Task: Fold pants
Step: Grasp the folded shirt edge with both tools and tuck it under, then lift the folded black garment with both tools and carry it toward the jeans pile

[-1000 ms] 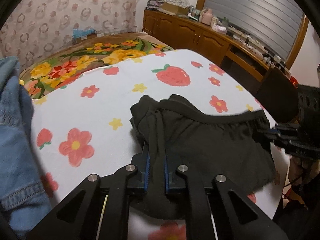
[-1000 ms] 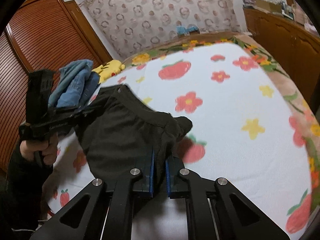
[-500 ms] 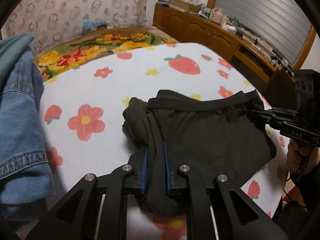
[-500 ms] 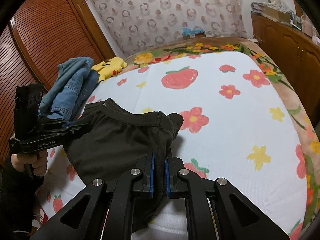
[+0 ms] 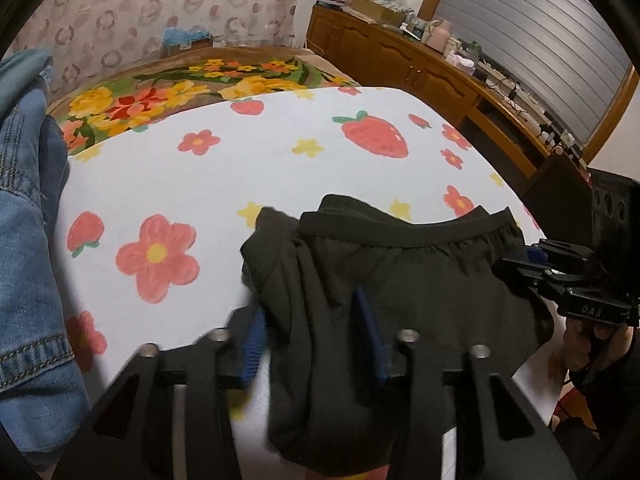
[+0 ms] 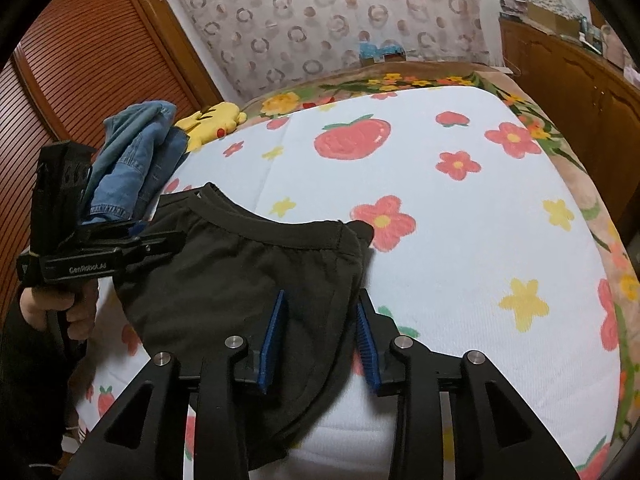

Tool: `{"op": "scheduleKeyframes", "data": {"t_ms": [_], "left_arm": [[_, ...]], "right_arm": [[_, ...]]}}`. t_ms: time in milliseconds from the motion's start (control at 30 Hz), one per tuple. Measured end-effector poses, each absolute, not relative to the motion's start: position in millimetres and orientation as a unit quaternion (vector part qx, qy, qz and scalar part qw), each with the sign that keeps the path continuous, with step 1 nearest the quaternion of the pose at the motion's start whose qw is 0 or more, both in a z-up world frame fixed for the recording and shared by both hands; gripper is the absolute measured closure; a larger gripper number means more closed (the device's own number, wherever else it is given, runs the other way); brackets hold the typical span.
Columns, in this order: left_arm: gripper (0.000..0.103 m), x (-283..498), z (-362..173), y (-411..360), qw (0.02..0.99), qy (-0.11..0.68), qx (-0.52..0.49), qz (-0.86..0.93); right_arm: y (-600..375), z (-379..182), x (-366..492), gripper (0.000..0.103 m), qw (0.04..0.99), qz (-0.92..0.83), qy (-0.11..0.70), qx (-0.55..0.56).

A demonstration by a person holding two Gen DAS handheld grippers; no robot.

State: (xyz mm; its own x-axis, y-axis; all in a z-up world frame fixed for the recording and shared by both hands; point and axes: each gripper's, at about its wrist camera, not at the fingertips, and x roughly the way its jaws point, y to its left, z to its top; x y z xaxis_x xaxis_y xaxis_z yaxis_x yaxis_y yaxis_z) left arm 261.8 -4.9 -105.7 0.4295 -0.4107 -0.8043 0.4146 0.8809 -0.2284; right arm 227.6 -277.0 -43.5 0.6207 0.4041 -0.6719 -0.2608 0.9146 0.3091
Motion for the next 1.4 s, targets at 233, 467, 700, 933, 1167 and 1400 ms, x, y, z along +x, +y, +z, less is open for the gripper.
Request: {"op": "scheduleKeyframes", "data": {"t_ms": [233,467,700,933,1167,1400], "left_arm": [[0.09,243,-86,-5,0.861,0.446,0.011,-0.244],[0.09,218,-47,4,0.887,0.399,0.013,-0.232],[0.09,201,-20,24,0.907,0.365,0.004,-0.209],[0.09,188,9,57,0.93,0.327,-0.008,-0.166],[0.09,186,22,93,0.946,0.305,-0.02,-0.111],[0.09,190,37,127,0.957,0.284,-0.03,-0.057]], "right_arm": [[-266,-37,225,0.093,0.9,0.209,0.38,0.055],[-268,-10,225,0.094,0.909,0.224,0.346,0.059],[-255,11,223,0.094,0.915,0.249,0.315,0.033],[-229,45,236,0.094,0.919,0.284,0.275,-0.012],[-188,69,260,0.094,0.908,0.332,0.248,-0.064],[-155,84,307,0.094,0.897,0.364,0.23,-0.099]]}}
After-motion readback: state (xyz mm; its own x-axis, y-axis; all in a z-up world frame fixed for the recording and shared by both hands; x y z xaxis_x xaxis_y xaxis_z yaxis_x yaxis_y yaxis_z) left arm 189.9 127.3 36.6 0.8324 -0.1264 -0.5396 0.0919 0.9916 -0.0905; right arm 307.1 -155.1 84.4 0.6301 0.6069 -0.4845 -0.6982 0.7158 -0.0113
